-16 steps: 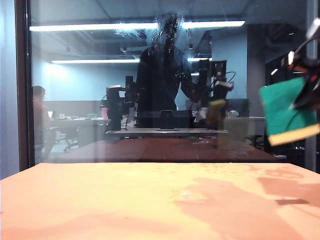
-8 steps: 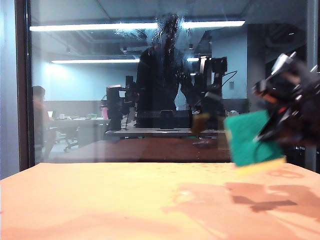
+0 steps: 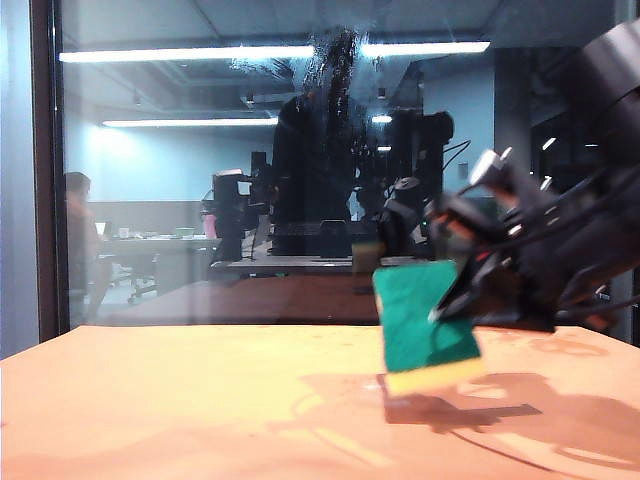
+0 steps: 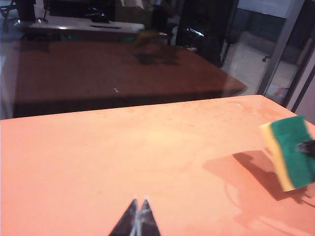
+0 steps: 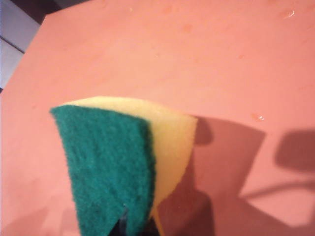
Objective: Pick up the sponge from the table, wipe the water off the glass, and finally place the sponge back on the table.
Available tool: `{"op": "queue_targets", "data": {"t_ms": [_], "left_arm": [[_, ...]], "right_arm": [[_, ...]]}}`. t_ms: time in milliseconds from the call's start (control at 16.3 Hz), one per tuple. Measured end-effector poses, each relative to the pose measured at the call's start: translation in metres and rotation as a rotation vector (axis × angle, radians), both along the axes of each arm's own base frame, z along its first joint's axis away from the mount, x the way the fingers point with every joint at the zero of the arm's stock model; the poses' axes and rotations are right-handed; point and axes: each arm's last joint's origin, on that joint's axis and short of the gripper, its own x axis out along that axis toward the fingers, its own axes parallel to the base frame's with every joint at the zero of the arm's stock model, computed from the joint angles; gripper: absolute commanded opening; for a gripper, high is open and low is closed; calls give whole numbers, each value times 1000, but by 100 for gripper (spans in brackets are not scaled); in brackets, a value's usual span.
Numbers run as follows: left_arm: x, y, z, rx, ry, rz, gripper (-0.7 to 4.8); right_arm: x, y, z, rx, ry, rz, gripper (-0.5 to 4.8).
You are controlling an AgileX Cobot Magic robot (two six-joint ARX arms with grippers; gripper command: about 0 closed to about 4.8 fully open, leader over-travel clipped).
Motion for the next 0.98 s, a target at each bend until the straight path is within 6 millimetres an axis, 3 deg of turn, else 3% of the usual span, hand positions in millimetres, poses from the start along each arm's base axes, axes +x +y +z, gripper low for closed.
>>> {"op": "queue_targets", "data": {"t_ms": [61,123,184,307,369,491,553,614,676,799,983], "left_arm": [[0,0,0,0,0,0,-6],[0,0,0,0,0,0,-6],[0,0,0,0,0,0,-6],[0,0,0,0,0,0,-6],[0,0,0,0,0,0,-6],[0,0,0,0,0,0,-6],[0,0,0,0,0,0,-6],[0,0,0,0,0,0,-6],[0,0,0,0,0,0,-6],[0,0,0,0,0,0,-6],[1,1,0,4,0,48,-6]], "right_arm": [[2,2,-3,13,28,7,-3],[5,4,-7,25,57,21,116],[8,9,-12,52,97,63,198],[10,11,-14,69,121,79,255],[11,11,-13,75,120,80,257],[13,12,-11,79,112,80,250],[14,12,-10,80,92,69,220],[15,12,-9,79,75,56,49],[17,11,-7,77,45,33,-4],[18,10,-3,47,-20,37,-6],[18,7,18,-22,-168,-14,-6]]}}
